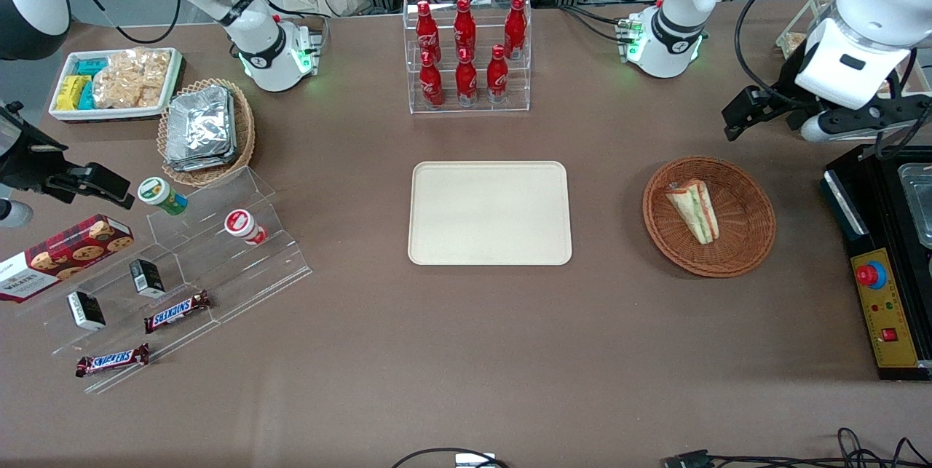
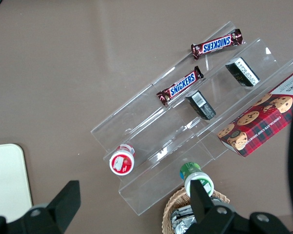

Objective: Place sandwich from basket to tray
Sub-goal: 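Move the left gripper over the wrapped sandwich in the wicker basket, then lower the left gripper around the sandwich and close on it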

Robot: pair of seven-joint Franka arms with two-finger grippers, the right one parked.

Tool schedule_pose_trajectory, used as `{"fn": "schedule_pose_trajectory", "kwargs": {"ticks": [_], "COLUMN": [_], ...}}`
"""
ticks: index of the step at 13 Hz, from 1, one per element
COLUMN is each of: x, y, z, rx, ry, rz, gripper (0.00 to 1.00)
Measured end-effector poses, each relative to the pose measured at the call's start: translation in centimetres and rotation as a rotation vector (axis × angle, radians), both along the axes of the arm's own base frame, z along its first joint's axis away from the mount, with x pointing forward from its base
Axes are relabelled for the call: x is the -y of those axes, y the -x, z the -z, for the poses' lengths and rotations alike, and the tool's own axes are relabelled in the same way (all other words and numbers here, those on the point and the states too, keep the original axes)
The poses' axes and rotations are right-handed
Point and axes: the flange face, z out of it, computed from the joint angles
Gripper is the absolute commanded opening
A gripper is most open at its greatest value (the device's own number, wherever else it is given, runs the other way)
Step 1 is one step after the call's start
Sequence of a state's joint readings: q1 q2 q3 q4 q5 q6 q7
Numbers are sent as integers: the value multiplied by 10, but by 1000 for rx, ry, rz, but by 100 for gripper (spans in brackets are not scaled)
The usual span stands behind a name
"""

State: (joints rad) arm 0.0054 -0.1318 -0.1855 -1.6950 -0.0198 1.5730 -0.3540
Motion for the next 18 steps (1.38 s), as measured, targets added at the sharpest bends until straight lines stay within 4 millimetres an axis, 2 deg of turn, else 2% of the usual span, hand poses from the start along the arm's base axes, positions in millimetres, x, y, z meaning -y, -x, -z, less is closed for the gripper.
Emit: {"fn": "schedule_pose_trajectory", "kwargs": {"ticks": [6, 8, 11, 14, 16, 18], "x": [-2, -4, -23, -52, -63, -65], "y": [0, -3, -8, -9, -2, 13], "z": [3, 17, 71, 139, 191, 244], "rx": [-22, -51, -106, -108, -95, -82], "ry": [-10, -17, -28, -26, -22, -20], "rz": [-37, -50, -92, -152, -190, -226], "gripper": [100, 100, 100, 100, 100, 100]}}
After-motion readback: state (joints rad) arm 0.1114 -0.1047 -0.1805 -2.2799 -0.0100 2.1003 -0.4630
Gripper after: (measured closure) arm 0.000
